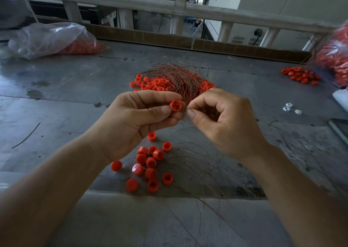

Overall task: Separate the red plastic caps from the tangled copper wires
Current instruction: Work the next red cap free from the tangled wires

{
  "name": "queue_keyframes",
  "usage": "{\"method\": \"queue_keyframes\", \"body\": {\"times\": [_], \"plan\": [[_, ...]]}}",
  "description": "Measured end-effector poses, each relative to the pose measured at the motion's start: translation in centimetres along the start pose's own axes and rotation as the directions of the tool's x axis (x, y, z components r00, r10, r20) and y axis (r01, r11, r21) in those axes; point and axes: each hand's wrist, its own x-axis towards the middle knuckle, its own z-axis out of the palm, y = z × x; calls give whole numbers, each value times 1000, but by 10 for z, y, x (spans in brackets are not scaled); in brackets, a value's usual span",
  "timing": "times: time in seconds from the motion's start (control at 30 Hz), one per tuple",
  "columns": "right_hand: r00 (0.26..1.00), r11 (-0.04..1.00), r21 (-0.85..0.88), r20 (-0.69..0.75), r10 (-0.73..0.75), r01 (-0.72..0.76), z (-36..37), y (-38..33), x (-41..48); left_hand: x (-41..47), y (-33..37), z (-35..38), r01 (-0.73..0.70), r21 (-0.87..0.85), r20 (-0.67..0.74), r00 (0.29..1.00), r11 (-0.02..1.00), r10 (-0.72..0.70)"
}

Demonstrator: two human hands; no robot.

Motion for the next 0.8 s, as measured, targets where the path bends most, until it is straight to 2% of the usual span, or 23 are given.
{"method": "queue_keyframes", "body": {"times": [0.27, 0.5, 0.63, 0.7, 0.8], "plan": [[979, 913, 355, 105, 175, -201, -5, -2, 2, 0, 0, 0, -52, -46, 39, 998, 998, 54], [956, 884, 385, 226, 187, -264, 4, -5, 0, -2, -2, 3, -11, -72, 140, 990, 997, 21], [942, 876, 377, 259, 211, -300, -8, 0, 5, -1, -2, 2, -6, -108, 106, 994, 994, 17], [940, 879, 340, 184, 287, -335, -18, 12, 9, 0, -3, 1, 4, -122, 75, 997, 992, 5], [921, 897, 240, -34, 389, -371, -27, 36, 13, 0, -5, 2, 16, -120, 51, 999, 993, -10]]}}
